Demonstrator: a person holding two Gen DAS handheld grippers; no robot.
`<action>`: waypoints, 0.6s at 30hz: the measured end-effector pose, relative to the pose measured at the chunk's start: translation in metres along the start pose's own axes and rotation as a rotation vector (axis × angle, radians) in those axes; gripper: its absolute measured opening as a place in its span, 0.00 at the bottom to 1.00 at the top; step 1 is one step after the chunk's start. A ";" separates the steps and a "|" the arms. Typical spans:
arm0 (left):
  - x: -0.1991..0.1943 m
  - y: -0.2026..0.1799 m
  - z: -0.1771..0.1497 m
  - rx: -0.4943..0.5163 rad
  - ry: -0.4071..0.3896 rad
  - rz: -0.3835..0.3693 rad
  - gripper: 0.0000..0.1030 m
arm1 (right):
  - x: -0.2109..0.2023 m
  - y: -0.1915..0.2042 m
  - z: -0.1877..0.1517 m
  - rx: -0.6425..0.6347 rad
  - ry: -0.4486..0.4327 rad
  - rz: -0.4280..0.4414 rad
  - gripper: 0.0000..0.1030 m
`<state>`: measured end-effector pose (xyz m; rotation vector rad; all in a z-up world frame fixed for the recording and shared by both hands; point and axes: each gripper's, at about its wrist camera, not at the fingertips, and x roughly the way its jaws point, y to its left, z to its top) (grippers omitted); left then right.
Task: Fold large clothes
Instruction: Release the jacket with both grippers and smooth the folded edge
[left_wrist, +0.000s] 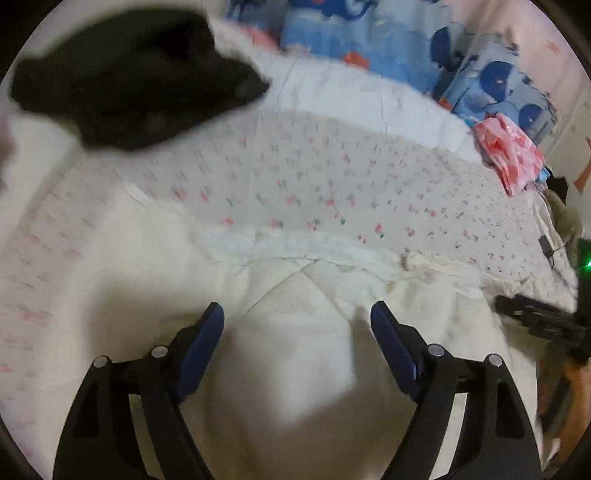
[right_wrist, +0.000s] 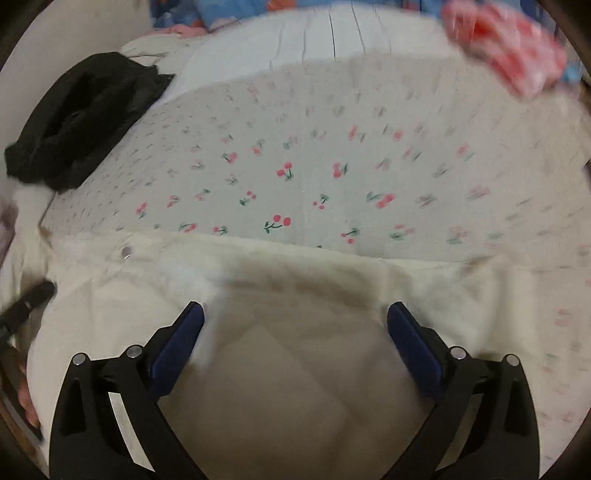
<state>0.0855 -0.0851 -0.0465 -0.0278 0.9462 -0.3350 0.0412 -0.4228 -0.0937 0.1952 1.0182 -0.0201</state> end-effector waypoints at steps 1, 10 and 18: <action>-0.020 0.000 -0.005 0.028 -0.041 0.010 0.77 | -0.025 0.003 -0.013 -0.018 -0.051 0.002 0.93; -0.041 0.002 -0.060 0.103 -0.120 0.116 0.89 | -0.046 -0.034 -0.112 0.046 -0.131 -0.016 0.93; -0.040 -0.003 -0.067 0.142 -0.171 0.147 0.89 | -0.062 -0.030 -0.136 0.016 -0.158 -0.028 0.93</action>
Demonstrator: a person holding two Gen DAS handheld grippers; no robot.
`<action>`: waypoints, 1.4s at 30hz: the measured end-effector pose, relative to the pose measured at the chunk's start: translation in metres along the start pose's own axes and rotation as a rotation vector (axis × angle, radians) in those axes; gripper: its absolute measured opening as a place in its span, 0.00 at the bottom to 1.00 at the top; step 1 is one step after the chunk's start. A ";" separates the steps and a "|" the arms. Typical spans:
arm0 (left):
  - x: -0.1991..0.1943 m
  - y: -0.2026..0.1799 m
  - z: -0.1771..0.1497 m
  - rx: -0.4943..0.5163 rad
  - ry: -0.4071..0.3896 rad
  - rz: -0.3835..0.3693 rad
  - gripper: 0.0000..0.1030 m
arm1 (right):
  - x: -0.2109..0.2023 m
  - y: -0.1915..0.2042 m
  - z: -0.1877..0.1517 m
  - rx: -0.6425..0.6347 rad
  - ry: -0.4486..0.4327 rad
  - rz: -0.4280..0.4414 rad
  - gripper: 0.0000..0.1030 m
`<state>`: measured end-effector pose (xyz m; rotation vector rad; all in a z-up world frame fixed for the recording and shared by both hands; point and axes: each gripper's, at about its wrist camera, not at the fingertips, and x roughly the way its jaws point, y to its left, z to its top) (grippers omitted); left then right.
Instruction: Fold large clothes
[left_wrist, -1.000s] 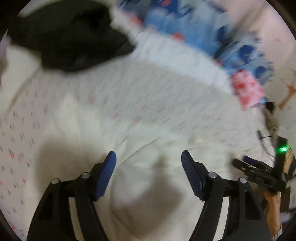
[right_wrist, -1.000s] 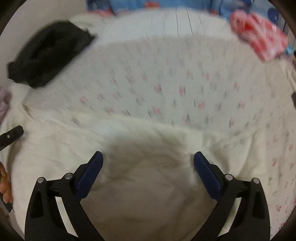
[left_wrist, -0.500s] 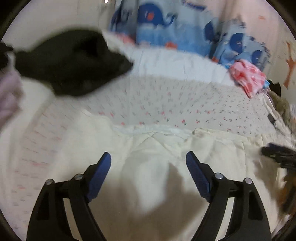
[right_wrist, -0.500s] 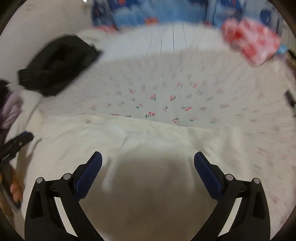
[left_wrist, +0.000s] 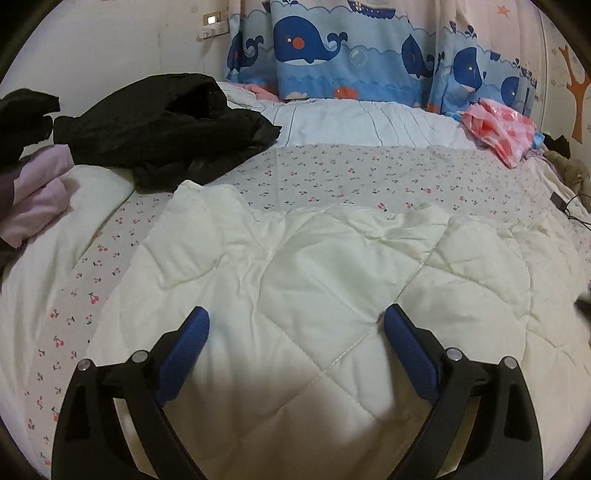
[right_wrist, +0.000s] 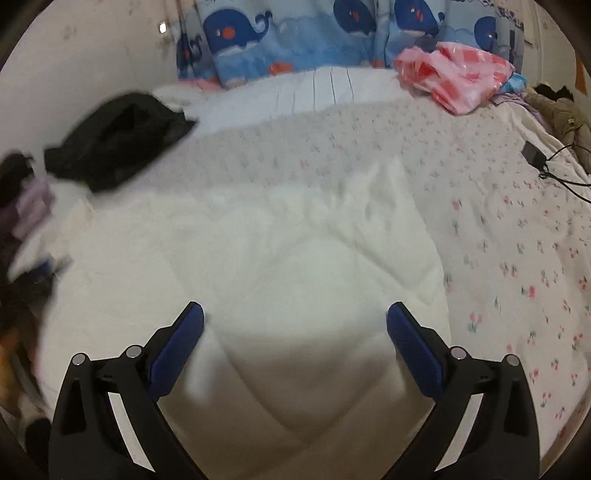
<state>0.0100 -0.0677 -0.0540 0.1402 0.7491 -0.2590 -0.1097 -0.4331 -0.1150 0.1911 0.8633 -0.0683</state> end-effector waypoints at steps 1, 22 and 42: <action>0.000 0.000 0.000 0.002 -0.003 0.001 0.89 | -0.001 0.000 -0.001 0.006 -0.005 0.003 0.93; 0.002 0.008 -0.009 -0.023 -0.019 -0.045 0.91 | 0.007 0.043 0.072 -0.050 0.014 -0.005 0.94; -0.047 0.094 -0.067 -0.094 0.119 -0.233 0.93 | -0.098 -0.071 -0.055 0.246 0.208 0.160 0.93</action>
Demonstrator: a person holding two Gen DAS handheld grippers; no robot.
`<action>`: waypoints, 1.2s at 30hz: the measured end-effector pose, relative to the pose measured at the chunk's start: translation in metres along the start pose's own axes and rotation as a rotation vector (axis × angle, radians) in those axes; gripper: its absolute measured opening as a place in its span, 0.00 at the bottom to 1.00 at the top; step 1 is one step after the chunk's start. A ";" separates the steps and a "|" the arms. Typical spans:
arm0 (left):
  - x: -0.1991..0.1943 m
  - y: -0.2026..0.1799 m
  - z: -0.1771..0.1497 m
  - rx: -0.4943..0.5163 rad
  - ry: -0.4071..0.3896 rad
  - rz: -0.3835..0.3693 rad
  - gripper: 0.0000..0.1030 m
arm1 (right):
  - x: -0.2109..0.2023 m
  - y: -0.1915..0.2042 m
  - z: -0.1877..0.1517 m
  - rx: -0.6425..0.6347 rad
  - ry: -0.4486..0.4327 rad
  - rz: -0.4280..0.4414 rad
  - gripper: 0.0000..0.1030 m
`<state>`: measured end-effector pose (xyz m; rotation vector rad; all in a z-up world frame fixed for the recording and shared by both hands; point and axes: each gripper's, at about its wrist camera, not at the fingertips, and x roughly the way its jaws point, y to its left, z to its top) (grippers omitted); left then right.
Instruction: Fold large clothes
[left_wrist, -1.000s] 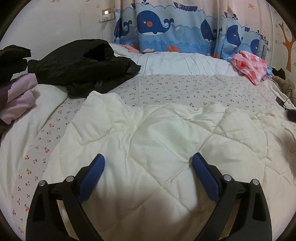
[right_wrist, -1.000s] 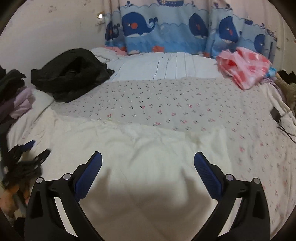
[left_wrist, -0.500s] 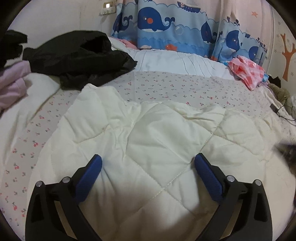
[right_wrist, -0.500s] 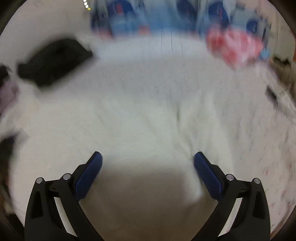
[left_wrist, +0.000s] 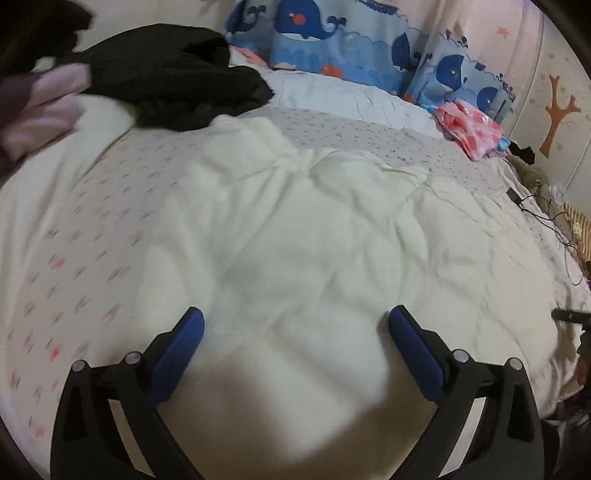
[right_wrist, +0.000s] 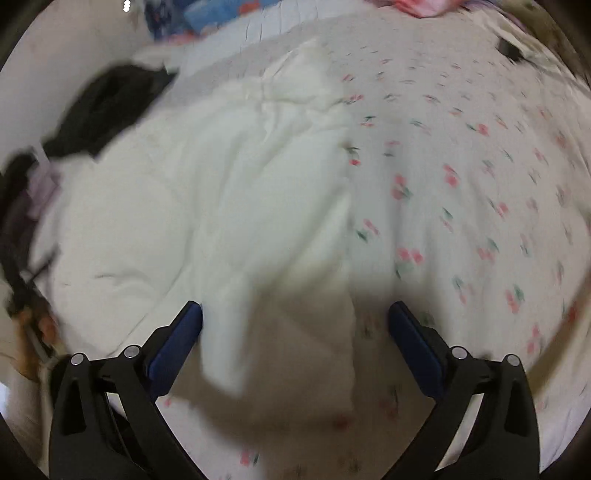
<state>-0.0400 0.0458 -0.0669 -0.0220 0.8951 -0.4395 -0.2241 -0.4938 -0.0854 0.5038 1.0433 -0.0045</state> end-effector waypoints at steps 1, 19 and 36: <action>-0.013 0.007 -0.004 -0.031 0.003 -0.011 0.93 | -0.011 -0.005 -0.004 0.043 -0.030 0.073 0.94; -0.011 0.061 -0.057 -0.655 0.158 -0.366 0.93 | -0.008 -0.033 -0.023 0.290 -0.042 0.479 0.94; -0.040 0.030 0.023 -0.569 0.122 -0.452 0.37 | -0.083 0.003 0.022 0.177 -0.295 0.548 0.18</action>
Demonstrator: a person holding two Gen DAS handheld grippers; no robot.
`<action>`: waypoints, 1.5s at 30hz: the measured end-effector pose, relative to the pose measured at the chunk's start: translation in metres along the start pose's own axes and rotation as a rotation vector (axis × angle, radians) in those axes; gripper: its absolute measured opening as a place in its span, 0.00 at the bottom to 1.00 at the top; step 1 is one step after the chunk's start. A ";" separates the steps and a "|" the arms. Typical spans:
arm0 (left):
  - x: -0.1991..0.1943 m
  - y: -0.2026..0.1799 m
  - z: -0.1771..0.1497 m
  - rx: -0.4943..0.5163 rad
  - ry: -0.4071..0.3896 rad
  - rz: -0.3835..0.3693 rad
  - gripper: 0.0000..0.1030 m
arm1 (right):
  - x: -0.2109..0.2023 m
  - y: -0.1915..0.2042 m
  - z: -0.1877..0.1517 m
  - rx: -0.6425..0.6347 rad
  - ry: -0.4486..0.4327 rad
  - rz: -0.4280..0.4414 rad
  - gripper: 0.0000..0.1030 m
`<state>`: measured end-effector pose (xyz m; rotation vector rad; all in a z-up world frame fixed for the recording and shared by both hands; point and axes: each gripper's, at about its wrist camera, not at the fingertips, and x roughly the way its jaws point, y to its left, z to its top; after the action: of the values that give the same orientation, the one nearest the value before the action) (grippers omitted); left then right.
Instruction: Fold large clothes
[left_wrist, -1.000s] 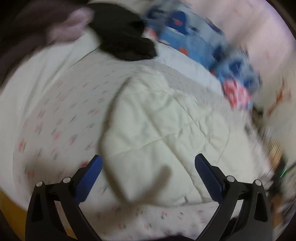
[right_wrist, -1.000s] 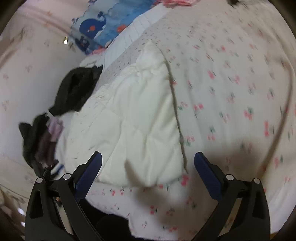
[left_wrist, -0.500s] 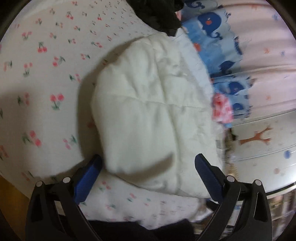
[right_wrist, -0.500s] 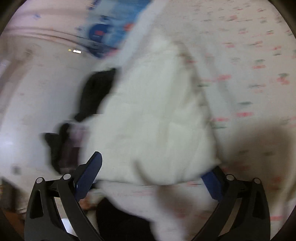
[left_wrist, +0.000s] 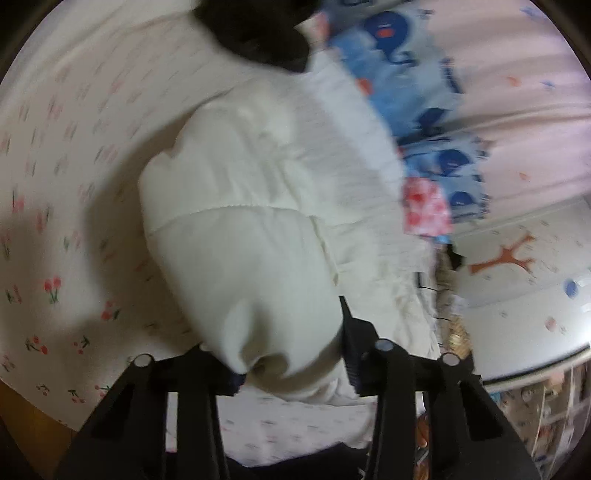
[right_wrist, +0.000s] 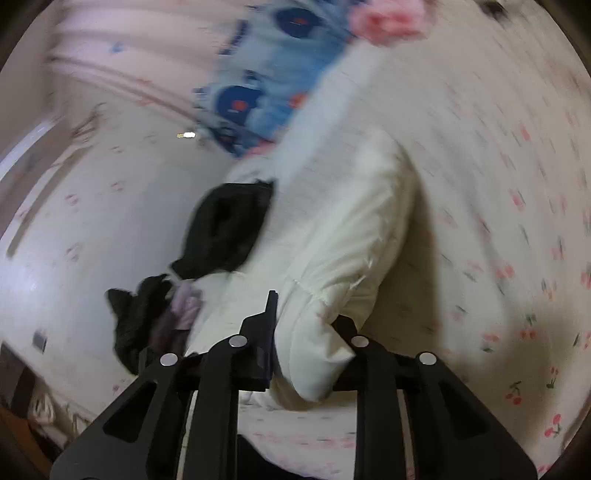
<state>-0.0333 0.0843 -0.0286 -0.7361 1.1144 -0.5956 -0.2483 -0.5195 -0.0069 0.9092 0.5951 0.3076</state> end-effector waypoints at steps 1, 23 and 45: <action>-0.010 -0.010 0.001 0.018 -0.008 -0.021 0.36 | -0.012 0.018 0.002 -0.042 -0.007 0.016 0.18; -0.059 -0.055 -0.026 0.314 -0.193 0.093 0.69 | 0.018 0.049 0.000 -0.323 -0.024 -0.262 0.63; 0.037 0.013 -0.052 0.292 -0.077 0.227 0.64 | -0.259 -0.213 -0.030 0.392 -0.442 -0.402 0.79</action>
<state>-0.0691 0.0535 -0.0732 -0.3717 0.9964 -0.5175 -0.4729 -0.7515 -0.1026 1.1628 0.4169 -0.3791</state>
